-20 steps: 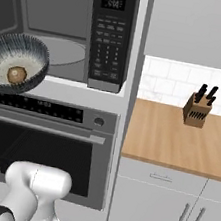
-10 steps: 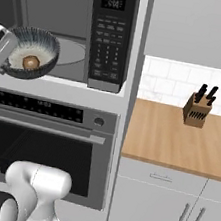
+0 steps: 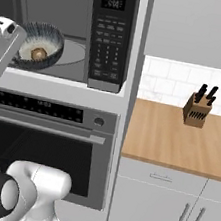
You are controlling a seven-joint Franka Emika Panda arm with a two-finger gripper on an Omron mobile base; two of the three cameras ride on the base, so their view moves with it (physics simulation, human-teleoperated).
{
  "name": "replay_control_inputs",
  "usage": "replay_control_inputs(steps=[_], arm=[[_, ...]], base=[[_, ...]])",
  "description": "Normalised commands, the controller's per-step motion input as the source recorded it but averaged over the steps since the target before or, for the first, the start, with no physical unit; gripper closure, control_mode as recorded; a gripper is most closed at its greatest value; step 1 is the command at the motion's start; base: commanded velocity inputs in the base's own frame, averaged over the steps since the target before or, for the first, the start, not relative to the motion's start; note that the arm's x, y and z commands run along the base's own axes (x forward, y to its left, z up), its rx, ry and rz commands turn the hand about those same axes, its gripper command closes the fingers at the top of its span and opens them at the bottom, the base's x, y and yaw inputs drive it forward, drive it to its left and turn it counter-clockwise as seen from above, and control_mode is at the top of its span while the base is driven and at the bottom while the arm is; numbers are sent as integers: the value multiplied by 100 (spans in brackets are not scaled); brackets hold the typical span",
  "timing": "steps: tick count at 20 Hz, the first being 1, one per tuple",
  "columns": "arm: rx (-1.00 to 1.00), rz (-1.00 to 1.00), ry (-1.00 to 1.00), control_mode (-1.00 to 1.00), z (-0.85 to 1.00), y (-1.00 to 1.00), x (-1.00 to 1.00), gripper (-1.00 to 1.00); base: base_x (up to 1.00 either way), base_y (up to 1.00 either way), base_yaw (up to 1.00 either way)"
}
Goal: Pick the mushroom from the sink and place it in the bowl. Then pick the bowl and place it in the microwave. Then close the microwave door and press the start button.
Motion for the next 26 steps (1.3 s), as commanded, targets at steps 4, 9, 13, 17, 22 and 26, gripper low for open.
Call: replay_control_inputs(steps=[4,9,13,17,22,26], arm=[[-3,2,0,-100,2,4,71,100],[-1,3,2,-100,0,10,78,100],[-2,4,1,-100,0,17,65,100],[-5,6,0,-100,-6,25,16,100],[-5,5,0,-100,-30,20,0,100],[-5,3,0,-100,-34,13,0,-100]], base=[[0,0,0],[0,0,0],[0,0,0],[0,0,0],[0,0,0],[0,0,0]])
